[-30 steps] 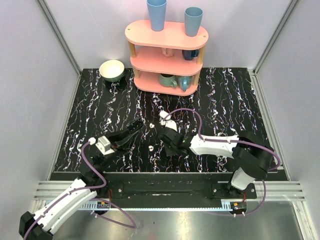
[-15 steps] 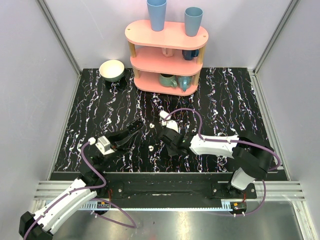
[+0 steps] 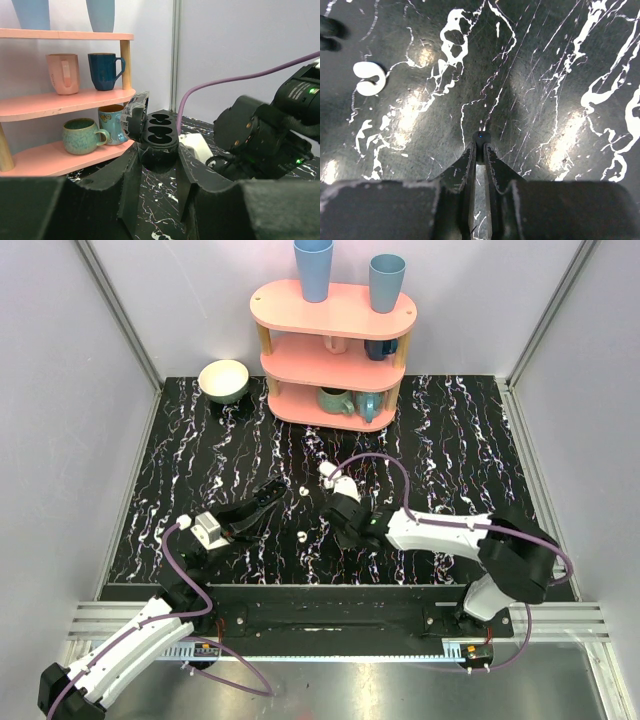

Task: Insert the wireless bluetooth earbuds into the charging case
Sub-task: Pick up the right earbud from the center of the board.

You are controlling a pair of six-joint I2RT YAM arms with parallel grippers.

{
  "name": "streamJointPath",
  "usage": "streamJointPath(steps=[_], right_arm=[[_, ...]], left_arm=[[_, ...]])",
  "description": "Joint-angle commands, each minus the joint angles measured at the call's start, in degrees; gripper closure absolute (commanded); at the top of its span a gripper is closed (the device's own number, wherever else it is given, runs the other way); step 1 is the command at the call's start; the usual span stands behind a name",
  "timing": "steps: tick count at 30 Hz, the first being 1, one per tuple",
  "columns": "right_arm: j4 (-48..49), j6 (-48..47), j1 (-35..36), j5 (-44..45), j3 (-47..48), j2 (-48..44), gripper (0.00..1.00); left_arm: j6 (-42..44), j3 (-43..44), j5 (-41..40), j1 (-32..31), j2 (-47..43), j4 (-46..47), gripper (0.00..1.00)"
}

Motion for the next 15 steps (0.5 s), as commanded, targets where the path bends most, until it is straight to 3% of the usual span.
streamJointPath(steps=[1,7,8,10,15], right_arm=[[0.89,-4.1,-0.13,1.68,-0.24,-6.2,0.87],[4.23,-9.99,-0.57,-1.14,-2.78,-14.02,0.88],[4.76,-10.61,-0.75,-0.71,-3.49,-15.42,0.94],[8.61,-13.24,-0.66,0.44,-6.72,-21.13,1.0],[16.96,-20.71,-0.75,0.89,-12.63,-35.26,1.0]], left_arm=[[-0.61,-1.47,-1.16,-0.18,-0.06,3.55,1.0],[-0.78,-1.47,-0.73,-0.26,-0.15,3.55,1.0],[-0.87,-1.47,-0.72,-0.26,-0.15,3.55,1.0],[-0.87,-1.47,-0.46,-0.18,-0.15,3.55,1.0],[-1.05,-1.47,0.16,-0.18,-0.06,3.46,1.0]])
